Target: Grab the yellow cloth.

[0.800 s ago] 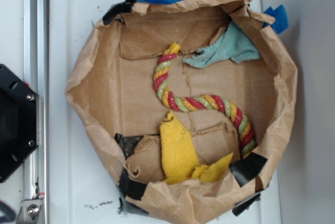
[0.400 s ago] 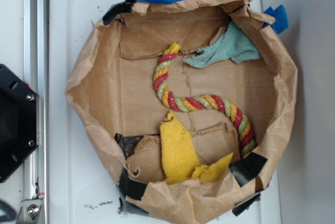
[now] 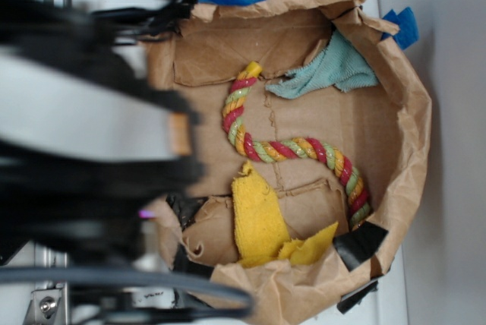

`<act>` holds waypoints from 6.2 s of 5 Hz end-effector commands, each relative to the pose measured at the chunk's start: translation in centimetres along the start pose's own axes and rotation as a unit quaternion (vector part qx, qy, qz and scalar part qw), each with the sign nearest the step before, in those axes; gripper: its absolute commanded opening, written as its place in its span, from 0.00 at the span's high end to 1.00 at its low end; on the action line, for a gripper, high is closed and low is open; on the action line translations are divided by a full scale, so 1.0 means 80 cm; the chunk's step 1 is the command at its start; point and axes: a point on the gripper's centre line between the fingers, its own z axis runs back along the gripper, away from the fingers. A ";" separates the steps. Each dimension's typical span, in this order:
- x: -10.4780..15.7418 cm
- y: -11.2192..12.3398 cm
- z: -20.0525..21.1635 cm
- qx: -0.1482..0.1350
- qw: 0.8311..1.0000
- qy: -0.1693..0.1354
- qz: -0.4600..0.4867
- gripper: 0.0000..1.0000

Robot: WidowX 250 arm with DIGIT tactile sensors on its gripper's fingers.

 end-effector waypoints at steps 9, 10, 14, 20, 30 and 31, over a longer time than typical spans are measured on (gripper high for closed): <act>0.012 -0.068 -0.197 -0.138 0.842 -0.101 -0.512 0.00; 0.019 -0.071 -0.206 -0.153 0.845 -0.120 -0.498 0.00; 0.027 -0.079 -0.214 -0.199 0.817 -0.112 -0.529 0.00; 0.014 -0.073 -0.222 -0.185 0.856 -0.117 -0.468 1.00; 0.053 0.032 -0.047 0.010 0.991 -0.004 -0.130 1.00; 0.056 0.027 -0.055 0.026 0.995 0.008 -0.095 1.00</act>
